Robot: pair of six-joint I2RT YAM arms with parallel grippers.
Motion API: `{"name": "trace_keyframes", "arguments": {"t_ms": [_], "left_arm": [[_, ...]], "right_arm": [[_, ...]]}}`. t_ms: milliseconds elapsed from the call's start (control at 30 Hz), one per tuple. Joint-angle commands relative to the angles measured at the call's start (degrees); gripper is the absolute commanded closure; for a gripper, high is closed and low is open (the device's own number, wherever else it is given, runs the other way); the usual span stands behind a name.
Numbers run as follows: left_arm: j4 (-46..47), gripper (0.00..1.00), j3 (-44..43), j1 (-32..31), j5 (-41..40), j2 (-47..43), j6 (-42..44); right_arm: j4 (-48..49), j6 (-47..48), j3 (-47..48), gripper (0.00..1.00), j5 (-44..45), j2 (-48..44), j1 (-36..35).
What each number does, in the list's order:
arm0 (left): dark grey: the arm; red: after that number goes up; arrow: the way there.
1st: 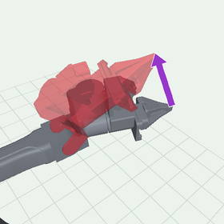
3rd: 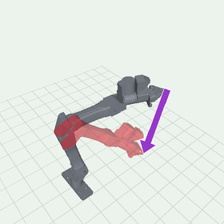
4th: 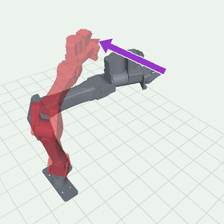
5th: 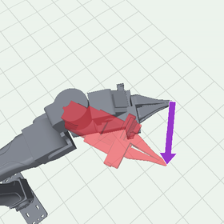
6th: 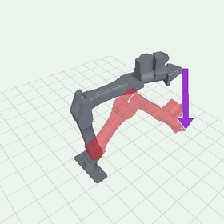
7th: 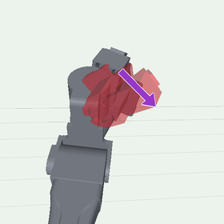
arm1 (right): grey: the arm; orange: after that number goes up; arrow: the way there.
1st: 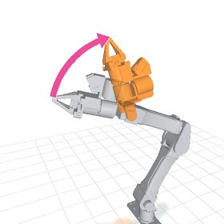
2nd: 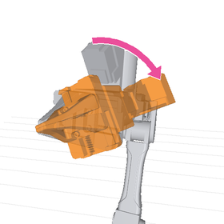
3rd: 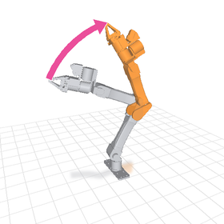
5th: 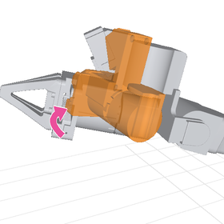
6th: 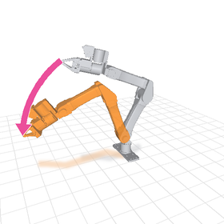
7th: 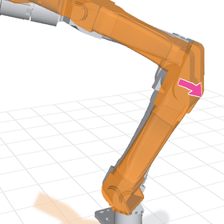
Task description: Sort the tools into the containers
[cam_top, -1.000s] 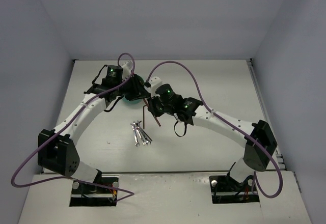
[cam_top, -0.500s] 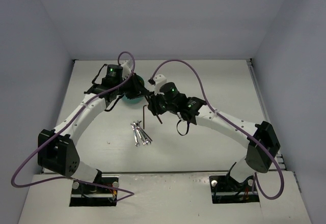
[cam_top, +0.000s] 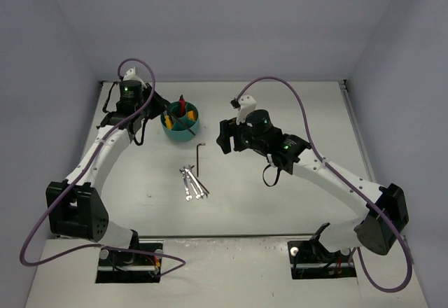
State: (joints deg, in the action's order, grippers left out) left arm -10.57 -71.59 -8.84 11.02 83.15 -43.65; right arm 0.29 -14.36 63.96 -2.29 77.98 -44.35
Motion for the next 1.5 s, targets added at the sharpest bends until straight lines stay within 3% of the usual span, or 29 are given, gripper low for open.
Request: {"name": "trace_keyframes", "arguments": {"t_ms": [0, 300, 1067, 1267, 1467], "left_arm": [[13.0, 1.00, -1.3, 0.2, -8.3, -1.7, -1.3], [17.1, 1.00, -0.5, 0.2, -12.2, 0.2, 0.4], [25.8, 1.00, 8.9, -2.0, -13.8, 4.0, 3.1], [25.6, 0.92, 9.3, -2.1, -12.7, 5.4, 3.6], [25.3, 0.70, 11.5, -2.1, -12.7, 3.4, 4.4]], "right_arm": [[3.3, -1.0, -1.3, 0.33, 0.6, -3.0, 0.7], [3.1, -0.6, -1.8, 0.33, 0.0, -3.1, 1.8], [3.2, -2.1, -2.9, 0.33, -1.0, -0.5, 2.0], [3.1, -4.4, -2.4, 0.34, 1.9, 2.1, 1.5], [2.7, -8.0, -0.8, 0.36, 5.1, 6.1, 0.0]]}}
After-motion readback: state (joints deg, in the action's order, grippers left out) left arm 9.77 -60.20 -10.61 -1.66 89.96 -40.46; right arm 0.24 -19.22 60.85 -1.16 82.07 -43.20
